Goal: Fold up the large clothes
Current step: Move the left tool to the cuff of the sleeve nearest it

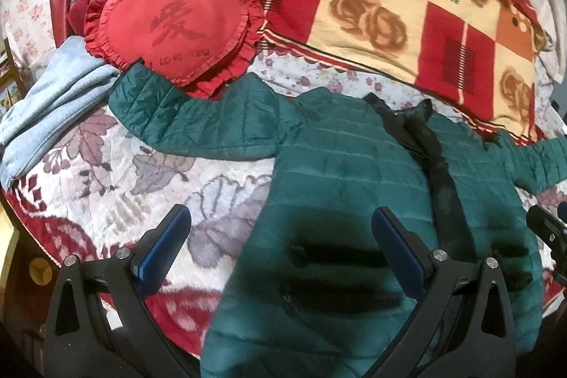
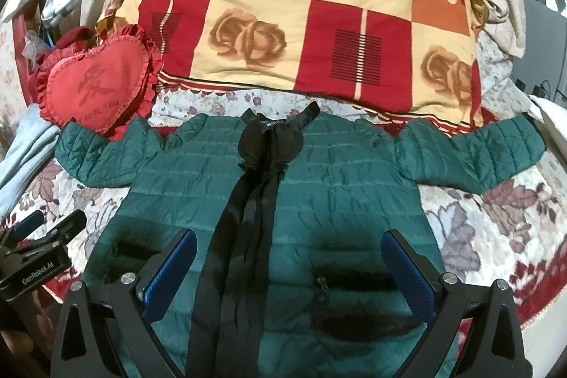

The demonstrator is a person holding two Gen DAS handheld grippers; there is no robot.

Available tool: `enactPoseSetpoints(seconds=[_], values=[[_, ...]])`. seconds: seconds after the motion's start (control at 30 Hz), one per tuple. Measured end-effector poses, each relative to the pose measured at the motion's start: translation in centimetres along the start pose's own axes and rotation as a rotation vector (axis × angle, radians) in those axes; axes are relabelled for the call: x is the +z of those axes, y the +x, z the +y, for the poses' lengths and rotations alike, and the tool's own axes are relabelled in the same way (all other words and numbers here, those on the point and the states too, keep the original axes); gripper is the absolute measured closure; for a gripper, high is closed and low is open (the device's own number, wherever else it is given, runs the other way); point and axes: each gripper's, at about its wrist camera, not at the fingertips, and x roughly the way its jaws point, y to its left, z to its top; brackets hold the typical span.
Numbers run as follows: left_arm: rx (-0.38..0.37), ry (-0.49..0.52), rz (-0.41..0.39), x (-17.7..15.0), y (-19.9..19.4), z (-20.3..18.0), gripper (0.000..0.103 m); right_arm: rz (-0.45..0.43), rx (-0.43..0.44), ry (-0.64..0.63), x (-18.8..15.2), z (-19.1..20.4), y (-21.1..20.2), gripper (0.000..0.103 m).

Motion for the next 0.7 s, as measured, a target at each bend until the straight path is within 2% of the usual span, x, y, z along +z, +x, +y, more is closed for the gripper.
enactPoseSetpoints(seconds=[0.47, 0.7], values=[[0.052, -0.065, 0.069, 2.4, 5.2, 3.6, 0.001, 0.041, 0.002, 0.006, 2.2, 1.0, 5.0, 0.000], [0.100, -0.077, 0.072, 3.5, 7.0, 5.9, 0.000, 0.061, 0.005, -0.010, 2.6, 1.6, 6.5, 0.000]])
